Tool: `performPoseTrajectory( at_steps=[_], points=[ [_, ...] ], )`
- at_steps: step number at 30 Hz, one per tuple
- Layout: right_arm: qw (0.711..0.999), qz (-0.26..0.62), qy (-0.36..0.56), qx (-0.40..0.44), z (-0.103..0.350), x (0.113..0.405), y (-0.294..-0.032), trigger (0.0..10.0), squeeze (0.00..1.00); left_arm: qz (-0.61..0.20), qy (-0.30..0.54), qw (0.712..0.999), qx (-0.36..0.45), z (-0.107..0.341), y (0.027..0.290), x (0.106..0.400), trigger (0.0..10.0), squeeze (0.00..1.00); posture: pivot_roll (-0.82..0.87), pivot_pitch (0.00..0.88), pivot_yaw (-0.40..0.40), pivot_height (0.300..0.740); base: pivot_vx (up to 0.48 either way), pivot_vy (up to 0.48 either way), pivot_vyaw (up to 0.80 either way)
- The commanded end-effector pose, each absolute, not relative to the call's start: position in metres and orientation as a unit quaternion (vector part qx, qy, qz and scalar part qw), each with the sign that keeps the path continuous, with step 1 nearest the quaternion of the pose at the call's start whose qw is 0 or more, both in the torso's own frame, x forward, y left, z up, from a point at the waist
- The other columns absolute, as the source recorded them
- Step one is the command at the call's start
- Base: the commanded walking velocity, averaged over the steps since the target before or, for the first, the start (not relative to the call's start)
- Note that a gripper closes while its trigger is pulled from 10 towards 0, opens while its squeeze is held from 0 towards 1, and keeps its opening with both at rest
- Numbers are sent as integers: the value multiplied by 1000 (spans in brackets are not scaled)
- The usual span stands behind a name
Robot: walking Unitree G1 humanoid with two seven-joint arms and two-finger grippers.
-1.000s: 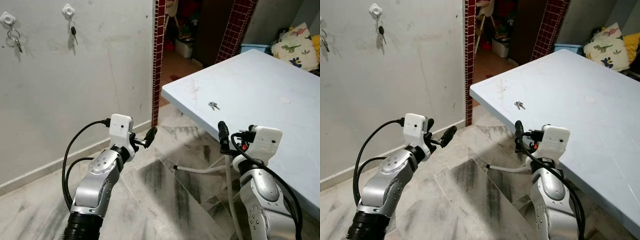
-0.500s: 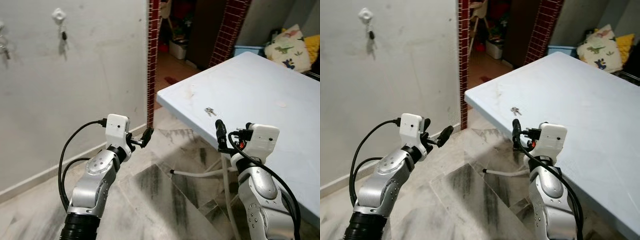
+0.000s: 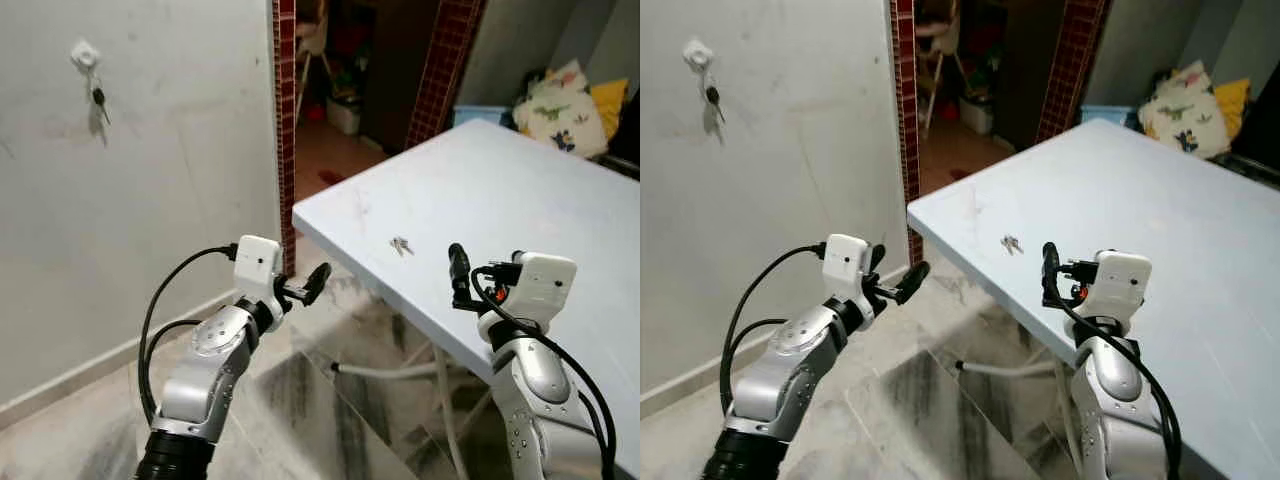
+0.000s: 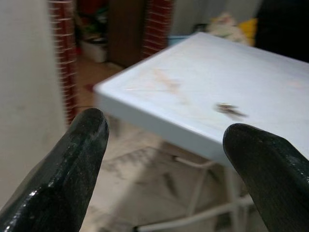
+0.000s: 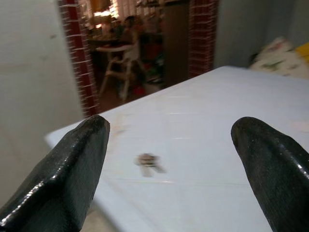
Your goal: Hang keys on a hook
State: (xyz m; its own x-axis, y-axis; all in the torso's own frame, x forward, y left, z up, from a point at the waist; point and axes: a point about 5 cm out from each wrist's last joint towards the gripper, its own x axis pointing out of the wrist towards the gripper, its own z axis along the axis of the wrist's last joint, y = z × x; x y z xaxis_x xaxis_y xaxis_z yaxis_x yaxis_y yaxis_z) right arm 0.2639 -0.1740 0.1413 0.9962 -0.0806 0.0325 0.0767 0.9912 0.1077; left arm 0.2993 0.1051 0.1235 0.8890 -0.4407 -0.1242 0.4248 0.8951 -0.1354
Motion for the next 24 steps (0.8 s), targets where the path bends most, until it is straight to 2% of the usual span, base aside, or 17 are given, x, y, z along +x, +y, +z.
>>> performPoseTrajectory(
  at_steps=[1,24],
  points=[
    [998,-29,-24,51,145,266,-170,10000,0,-219,74,972,-48,126,107,301,10000,0,86,0,-51,740,420,0,0],
    [998,-24,-20,49,144,267,-169,10000,0,-215,79,972,-48,124,107,300,10000,0,88,0,-56,740,404,0,0]
  ],
)
